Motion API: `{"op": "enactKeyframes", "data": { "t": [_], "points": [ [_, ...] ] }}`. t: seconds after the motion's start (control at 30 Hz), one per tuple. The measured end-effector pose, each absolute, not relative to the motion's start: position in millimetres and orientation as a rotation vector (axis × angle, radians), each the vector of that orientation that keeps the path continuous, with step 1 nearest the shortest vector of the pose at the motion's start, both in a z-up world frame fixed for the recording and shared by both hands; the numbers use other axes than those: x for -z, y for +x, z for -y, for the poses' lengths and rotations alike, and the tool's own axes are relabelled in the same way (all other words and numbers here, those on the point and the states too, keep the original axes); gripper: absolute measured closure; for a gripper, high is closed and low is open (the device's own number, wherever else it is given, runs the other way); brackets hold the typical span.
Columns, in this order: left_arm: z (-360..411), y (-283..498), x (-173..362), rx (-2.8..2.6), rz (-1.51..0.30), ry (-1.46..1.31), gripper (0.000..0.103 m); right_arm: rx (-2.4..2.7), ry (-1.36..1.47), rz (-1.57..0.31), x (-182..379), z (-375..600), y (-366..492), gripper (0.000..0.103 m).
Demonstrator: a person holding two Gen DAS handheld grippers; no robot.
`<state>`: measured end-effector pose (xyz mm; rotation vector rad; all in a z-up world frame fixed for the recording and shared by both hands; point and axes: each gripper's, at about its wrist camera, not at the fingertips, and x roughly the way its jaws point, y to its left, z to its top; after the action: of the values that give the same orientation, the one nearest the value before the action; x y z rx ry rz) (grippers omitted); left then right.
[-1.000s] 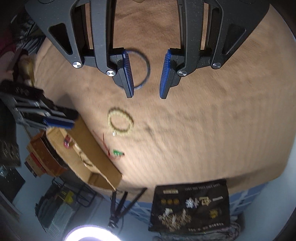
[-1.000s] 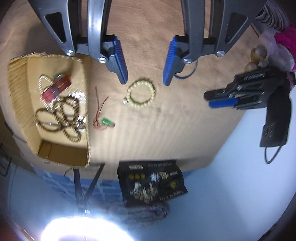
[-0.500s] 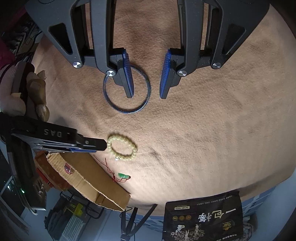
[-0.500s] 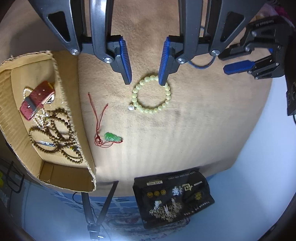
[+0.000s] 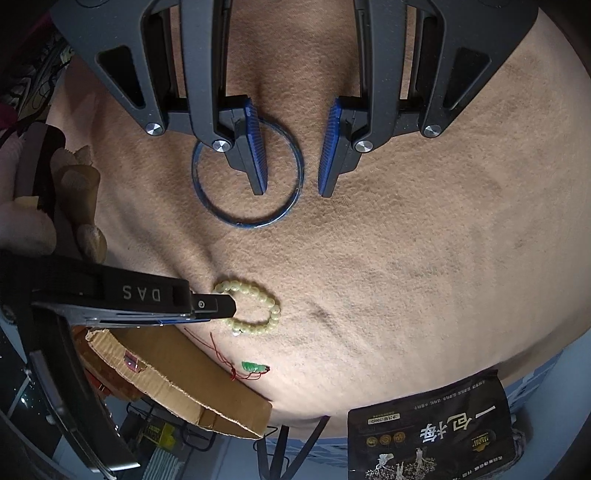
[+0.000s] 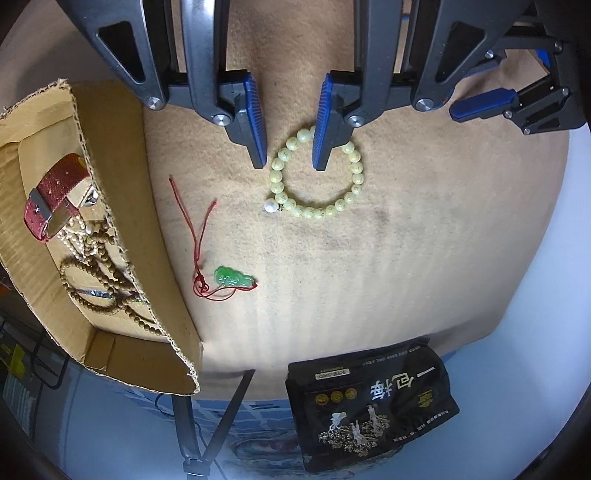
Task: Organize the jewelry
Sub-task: 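Close left tool on the blue bangle while right tool closes on the cream bracelet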
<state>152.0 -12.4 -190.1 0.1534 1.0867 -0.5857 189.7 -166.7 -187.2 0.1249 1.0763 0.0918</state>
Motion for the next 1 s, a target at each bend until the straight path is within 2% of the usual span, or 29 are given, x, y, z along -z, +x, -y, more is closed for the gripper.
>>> {"op": "enactKeyframes", "data": {
  "t": [0.1,0.3,0.43,0.6,1.0],
  "points": [
    [14.0,151.3,191.0,0.580,-1.080,0.173,0.075,-0.087,0.123,-1.084,189.0,165.8,192.2,0.078],
    [12.3,152.0,192.0,0.553,-1.070,0.187,0.093,-0.082,0.094,-1.094,192.8,162.2,195.2,0.079],
    [9.2,153.7,192.7,0.541,-1.066,0.178,0.100,-0.088,0.079,-1.097,194.2,158.3,196.9,0.087],
    [2.2,154.4,191.9,0.540,-1.069,0.132,0.100,-0.121,0.100,-1.094,195.9,157.6,196.4,0.097],
    [-24.3,154.0,180.2,0.506,-1.084,-0.004,0.101,-0.174,0.123,-1.077,187.6,164.5,187.9,0.098]
  ]
}}
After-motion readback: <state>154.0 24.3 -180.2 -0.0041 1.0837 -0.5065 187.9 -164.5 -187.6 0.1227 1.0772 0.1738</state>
